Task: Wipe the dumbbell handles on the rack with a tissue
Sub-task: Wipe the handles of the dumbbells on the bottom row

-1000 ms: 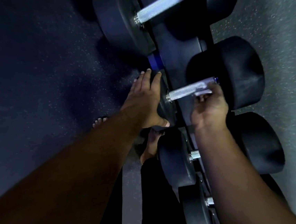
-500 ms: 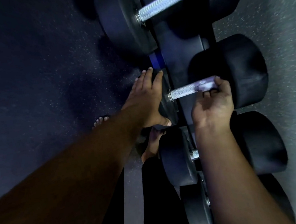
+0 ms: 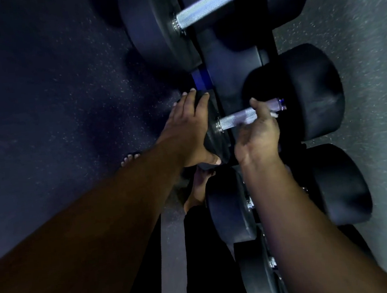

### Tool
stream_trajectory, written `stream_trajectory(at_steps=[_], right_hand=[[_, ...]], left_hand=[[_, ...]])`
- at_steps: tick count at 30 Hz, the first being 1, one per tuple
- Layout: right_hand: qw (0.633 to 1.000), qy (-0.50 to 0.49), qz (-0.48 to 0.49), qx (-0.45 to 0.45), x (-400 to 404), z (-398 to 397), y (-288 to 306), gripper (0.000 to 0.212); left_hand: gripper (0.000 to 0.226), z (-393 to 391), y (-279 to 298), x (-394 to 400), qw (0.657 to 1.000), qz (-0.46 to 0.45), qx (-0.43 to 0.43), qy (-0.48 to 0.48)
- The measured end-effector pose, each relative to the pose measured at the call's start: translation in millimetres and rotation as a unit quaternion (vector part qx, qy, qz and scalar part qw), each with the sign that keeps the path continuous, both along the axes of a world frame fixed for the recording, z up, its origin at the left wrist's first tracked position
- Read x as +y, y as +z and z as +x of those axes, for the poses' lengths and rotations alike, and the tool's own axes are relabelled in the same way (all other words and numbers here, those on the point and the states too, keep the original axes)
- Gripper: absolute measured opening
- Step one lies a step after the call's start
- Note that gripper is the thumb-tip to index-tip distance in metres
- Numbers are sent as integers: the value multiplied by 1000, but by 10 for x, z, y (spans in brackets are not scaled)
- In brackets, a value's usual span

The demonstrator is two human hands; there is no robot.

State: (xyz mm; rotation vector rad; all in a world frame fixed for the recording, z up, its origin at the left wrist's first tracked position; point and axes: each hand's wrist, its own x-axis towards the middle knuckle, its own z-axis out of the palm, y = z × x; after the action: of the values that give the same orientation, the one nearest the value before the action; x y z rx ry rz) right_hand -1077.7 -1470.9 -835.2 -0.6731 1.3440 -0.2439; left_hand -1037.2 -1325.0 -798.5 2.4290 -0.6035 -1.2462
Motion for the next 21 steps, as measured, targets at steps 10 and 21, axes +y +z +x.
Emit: stream_trajectory(at_steps=[10,21], right_hand=[[999,-48,-20,-9,-218,59,-25,15],[998,-4,-11,56,-263,153,42,24]], left_hand=[[158,-8,8,-5,1000,-5,3,10],[158,-10,3,1,1000,-9,-1,9]])
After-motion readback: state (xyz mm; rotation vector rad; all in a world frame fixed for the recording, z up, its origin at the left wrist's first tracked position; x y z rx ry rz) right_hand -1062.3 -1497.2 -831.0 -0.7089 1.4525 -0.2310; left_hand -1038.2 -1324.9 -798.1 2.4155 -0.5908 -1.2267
